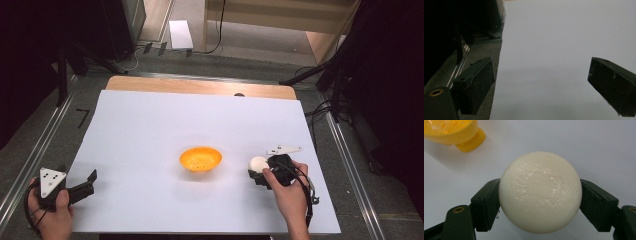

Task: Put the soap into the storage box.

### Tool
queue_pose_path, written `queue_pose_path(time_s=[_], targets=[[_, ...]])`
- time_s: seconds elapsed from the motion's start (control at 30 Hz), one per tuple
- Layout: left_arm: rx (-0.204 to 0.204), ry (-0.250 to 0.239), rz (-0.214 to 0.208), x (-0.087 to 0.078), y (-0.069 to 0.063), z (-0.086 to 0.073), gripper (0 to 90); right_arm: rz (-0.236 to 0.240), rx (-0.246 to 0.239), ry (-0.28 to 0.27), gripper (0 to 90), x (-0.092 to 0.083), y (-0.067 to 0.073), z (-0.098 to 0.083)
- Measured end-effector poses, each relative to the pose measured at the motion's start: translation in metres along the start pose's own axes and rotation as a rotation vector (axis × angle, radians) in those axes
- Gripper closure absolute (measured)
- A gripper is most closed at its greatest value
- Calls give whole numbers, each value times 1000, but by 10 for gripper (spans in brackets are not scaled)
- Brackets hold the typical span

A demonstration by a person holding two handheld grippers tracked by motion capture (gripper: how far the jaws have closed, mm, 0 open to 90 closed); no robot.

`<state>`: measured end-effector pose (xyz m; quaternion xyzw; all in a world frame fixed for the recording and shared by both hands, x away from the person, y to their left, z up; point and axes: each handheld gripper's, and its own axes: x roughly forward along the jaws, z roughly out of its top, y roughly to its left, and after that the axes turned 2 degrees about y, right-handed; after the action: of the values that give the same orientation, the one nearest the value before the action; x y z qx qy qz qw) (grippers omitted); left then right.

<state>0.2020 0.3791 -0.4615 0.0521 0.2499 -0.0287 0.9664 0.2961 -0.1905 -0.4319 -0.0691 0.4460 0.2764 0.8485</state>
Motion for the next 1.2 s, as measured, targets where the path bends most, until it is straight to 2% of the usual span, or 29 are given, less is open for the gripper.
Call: queue_pose_path(time_s=[0.5, 1.2], targets=[[4, 1, -4, 0, 0, 0, 72, 27, -33, 6, 233, 5, 13, 21], [1, 1, -7, 0, 0, 0, 72, 44, -67, 20, 233, 7, 24, 42]])
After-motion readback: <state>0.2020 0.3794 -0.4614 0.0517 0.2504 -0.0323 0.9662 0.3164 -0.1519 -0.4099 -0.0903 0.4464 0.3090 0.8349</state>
